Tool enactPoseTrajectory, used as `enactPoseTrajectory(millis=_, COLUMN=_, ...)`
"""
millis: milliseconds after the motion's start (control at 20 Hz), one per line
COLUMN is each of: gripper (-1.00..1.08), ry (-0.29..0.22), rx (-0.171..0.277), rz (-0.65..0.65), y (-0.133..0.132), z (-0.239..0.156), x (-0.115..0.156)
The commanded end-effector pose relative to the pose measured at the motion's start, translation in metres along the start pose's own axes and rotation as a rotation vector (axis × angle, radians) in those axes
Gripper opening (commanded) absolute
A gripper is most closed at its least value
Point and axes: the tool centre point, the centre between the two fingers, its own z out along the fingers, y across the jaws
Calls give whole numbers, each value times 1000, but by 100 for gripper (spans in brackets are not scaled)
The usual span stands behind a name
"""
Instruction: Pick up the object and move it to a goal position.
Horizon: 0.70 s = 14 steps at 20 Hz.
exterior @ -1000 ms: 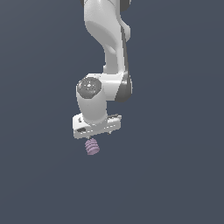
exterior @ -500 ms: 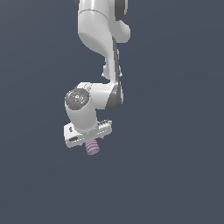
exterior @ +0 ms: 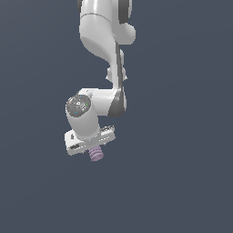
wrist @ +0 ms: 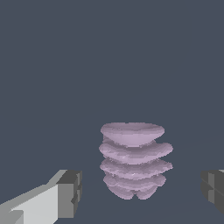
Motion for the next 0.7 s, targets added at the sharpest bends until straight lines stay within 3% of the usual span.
enactPoseTrajectory(millis=0, gripper=100, ry=-1, rx=1, rz=-1, y=0, z=7, x=0)
enactPoseTrajectory(millis=350, gripper=100, ry=0, rx=0, rz=-4, y=0, z=43, x=-1)
enactPoseTrajectory(millis=650, gripper=100, ry=0, rx=0, rz=-4, y=0, z=47, x=0)
